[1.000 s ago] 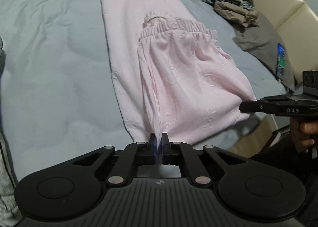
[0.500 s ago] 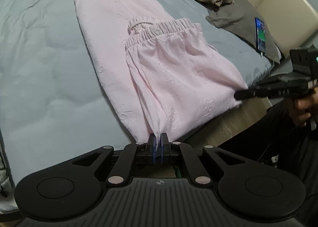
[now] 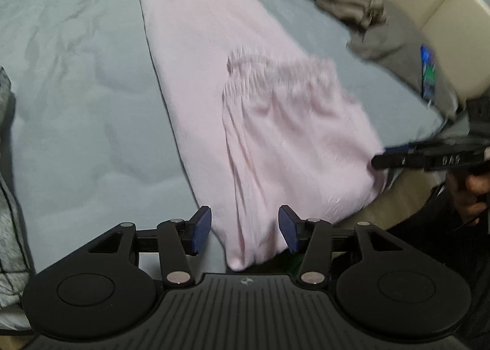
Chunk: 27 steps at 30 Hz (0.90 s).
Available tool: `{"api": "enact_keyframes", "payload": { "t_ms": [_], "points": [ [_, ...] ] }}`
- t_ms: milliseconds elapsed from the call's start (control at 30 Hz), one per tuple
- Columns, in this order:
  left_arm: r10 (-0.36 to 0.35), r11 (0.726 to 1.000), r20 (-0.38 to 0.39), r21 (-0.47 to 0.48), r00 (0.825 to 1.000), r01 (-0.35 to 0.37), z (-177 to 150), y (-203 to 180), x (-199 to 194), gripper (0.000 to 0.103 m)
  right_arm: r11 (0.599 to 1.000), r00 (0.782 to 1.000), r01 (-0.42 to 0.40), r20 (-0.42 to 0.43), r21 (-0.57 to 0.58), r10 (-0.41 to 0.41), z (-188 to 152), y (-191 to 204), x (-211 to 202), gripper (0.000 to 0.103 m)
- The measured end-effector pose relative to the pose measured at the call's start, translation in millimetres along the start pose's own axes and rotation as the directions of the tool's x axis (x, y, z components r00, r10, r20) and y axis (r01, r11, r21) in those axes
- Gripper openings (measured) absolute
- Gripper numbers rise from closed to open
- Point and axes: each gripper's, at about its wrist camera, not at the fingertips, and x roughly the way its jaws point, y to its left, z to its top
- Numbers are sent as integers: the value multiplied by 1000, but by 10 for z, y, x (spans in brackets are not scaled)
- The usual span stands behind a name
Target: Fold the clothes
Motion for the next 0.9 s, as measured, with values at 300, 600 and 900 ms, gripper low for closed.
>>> {"api": "enact_keyframes", "payload": {
  "t_ms": [300,600,900],
  "points": [
    [9,998,-98,-56,995,-15,-65,-57,238,3,996,1000,2,-23,-86,-4,-110,129,199,10],
    [-34,998,-102,-64,994,28,-184,-155,54,1,996,997,-75,-22,-42,74,-89,31,-11,7],
    [132,984,-222,149,966,-101,-111,-349,-45,21,979,995,-37,-98,-203,18,-134,164,-219,39]
  ]
}}
